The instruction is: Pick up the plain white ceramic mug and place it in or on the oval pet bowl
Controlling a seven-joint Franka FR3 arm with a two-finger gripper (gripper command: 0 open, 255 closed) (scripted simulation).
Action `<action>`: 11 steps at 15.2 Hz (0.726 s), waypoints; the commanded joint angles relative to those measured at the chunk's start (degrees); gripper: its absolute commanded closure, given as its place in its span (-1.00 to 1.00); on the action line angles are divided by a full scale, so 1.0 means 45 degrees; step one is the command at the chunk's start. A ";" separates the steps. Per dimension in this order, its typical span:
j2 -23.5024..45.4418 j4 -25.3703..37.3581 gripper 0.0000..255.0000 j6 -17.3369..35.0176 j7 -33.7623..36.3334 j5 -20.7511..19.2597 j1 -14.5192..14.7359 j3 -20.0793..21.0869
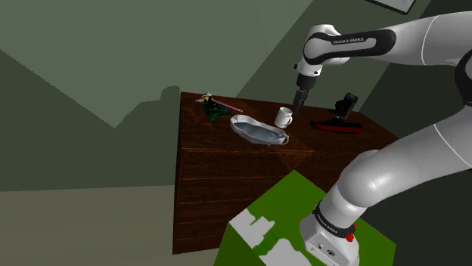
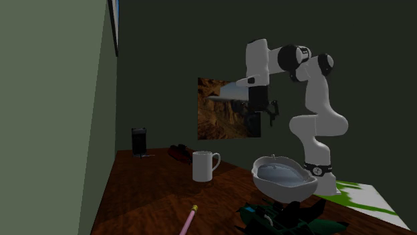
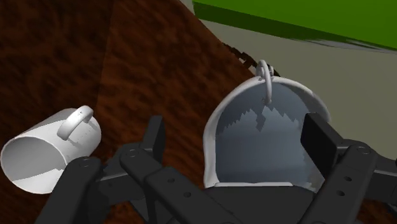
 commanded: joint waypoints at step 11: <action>0.5642 0.3571 -1.00 0.2426 -0.4501 0.2018 -0.0303 -0.2424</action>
